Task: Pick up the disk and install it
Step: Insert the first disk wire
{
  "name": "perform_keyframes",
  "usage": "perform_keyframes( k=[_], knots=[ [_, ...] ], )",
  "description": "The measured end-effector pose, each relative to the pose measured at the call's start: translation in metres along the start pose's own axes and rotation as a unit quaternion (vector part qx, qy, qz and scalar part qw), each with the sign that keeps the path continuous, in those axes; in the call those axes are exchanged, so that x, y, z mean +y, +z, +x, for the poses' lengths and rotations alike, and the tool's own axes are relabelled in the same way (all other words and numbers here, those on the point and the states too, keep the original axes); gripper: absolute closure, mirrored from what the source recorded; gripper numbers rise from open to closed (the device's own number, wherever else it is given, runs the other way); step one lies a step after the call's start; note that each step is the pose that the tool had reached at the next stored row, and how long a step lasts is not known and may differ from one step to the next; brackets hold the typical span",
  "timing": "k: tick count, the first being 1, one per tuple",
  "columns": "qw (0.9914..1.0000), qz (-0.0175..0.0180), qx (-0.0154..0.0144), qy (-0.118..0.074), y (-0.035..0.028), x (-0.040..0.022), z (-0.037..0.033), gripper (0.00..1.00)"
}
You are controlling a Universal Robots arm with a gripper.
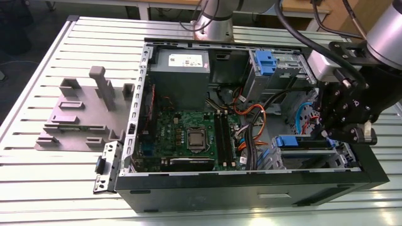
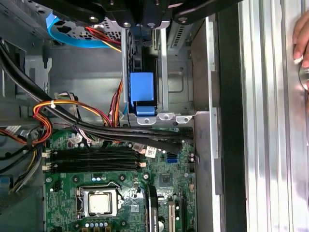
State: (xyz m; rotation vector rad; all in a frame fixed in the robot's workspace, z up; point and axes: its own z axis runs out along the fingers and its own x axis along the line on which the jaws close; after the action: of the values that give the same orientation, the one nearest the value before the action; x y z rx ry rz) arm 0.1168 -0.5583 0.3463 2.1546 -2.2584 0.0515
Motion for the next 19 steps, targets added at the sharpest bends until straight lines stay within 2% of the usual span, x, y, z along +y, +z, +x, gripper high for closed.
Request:
perform_keyframes(
  k=[5, 11, 19],
  knots=[
    [1.0, -0.0001, -0.0002, 0.0, -0.0073, -0.0009, 0.0001, 0.89],
    [0.99999, -0.0039, 0.0001, 0.0, -0.0072, -0.0204, -0.001, 0.89],
    [0.99999, -0.0054, 0.0001, 0.0, -0.01, -0.0294, -0.0031, 0.89]
  ],
)
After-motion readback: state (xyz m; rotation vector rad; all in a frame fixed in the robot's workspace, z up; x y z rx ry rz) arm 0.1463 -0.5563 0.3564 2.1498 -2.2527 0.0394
